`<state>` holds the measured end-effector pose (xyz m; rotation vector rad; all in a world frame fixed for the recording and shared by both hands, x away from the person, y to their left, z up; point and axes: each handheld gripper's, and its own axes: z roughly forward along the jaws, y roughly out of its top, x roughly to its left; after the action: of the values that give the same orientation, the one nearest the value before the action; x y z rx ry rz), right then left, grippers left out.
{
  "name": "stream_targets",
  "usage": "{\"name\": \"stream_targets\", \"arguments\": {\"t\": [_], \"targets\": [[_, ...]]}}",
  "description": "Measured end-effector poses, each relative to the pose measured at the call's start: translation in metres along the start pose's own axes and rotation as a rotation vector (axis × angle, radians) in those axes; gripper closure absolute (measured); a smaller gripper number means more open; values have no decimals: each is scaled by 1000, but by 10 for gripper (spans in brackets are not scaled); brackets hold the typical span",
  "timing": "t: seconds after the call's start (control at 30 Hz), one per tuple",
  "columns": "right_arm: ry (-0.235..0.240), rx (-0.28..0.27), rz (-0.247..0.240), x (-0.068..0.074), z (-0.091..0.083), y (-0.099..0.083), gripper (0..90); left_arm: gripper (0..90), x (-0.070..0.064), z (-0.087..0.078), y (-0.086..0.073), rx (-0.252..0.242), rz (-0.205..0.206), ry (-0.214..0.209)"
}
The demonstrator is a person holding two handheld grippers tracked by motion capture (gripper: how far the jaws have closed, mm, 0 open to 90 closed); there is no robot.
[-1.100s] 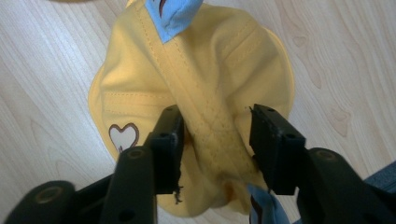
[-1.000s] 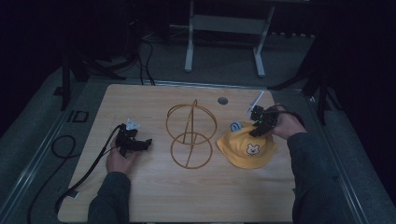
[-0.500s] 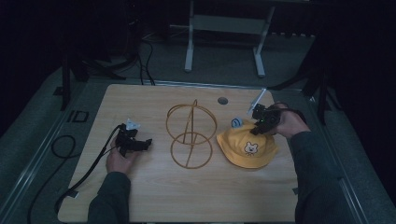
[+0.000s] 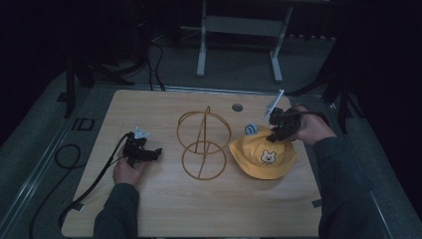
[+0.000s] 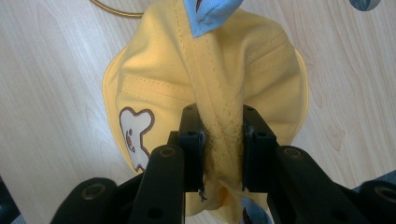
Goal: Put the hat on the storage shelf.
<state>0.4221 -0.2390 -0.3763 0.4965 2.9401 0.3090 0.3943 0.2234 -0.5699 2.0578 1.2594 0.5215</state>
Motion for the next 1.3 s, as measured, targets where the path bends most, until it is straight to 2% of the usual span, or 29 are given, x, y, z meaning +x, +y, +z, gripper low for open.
{"name": "stream_targets", "arguments": {"t": [0.47, 0.93, 1.3], "targets": [[-10, -15, -22, 7, -26, 3, 738, 141, 0, 0, 0, 0, -1, -1], [-21, -32, -50, 11, -43, 7, 738, 141, 0, 0, 0, 0, -1, -1], [-20, -58, -47, 12, -56, 6, 739, 141, 0, 0, 0, 0, 0, 0]]}}
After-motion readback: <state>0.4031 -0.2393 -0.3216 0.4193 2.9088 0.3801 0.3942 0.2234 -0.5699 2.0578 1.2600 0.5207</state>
